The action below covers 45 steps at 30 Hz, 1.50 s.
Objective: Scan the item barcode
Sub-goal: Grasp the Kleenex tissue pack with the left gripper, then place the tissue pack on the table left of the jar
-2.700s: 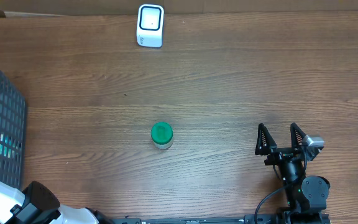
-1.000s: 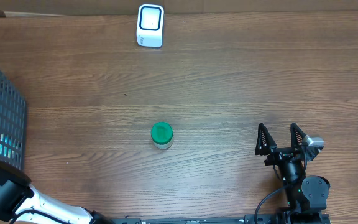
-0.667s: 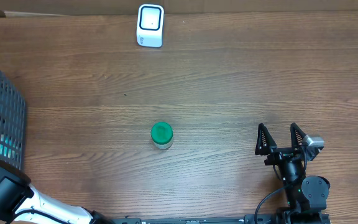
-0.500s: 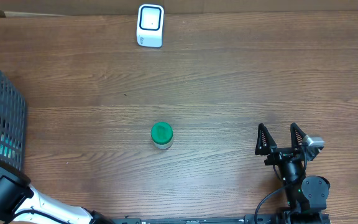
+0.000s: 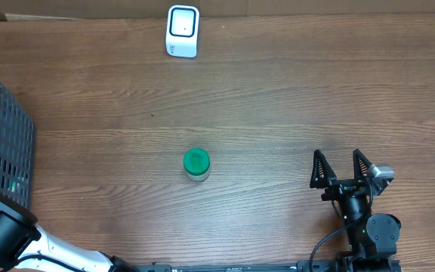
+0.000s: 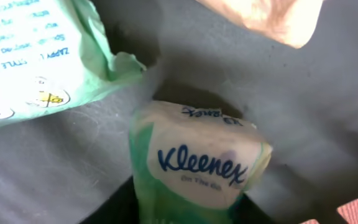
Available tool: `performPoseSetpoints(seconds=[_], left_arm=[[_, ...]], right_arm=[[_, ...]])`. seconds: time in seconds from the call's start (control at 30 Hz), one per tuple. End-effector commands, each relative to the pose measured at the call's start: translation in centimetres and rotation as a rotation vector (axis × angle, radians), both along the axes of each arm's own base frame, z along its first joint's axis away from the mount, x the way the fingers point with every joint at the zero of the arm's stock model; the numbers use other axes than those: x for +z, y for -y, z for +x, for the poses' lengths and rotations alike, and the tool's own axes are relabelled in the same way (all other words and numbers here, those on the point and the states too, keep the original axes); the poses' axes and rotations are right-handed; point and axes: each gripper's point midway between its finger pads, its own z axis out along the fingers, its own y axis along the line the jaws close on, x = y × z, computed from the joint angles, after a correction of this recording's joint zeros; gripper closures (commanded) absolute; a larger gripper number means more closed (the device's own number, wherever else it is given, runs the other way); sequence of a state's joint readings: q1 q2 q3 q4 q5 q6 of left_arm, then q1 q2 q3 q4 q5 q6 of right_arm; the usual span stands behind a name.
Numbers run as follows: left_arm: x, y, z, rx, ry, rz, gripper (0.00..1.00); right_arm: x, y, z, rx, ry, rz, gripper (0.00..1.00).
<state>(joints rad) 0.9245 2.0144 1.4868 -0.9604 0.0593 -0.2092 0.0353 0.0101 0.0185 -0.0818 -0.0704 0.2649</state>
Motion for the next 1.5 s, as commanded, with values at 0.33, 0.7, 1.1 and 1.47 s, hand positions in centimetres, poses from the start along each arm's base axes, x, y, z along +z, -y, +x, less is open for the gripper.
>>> performPoseSetpoints(seconds=[0.33, 0.7, 1.1, 1.47], left_arm=[[17.0, -1.2, 1.0, 0.123, 0.139, 0.145, 0.86], [39.8, 11.3, 0.6, -0.058, 0.709, 0.398, 0.85], [36.9, 23.9, 1.3, -0.450, 0.579, 0.298, 0.85], [22.8, 34.7, 3.9, -0.776, 0.285, 0.122, 0.84]], right_arm=[[-0.2, 0.0, 0.0, -0.003, 0.002, -0.003, 0.00], [-0.2, 0.0, 0.0, -0.003, 0.002, -0.003, 0.00], [-0.2, 0.0, 0.0, -0.003, 0.002, -0.003, 0.00], [-0.2, 0.0, 0.0, -0.003, 0.002, -0.003, 0.00]])
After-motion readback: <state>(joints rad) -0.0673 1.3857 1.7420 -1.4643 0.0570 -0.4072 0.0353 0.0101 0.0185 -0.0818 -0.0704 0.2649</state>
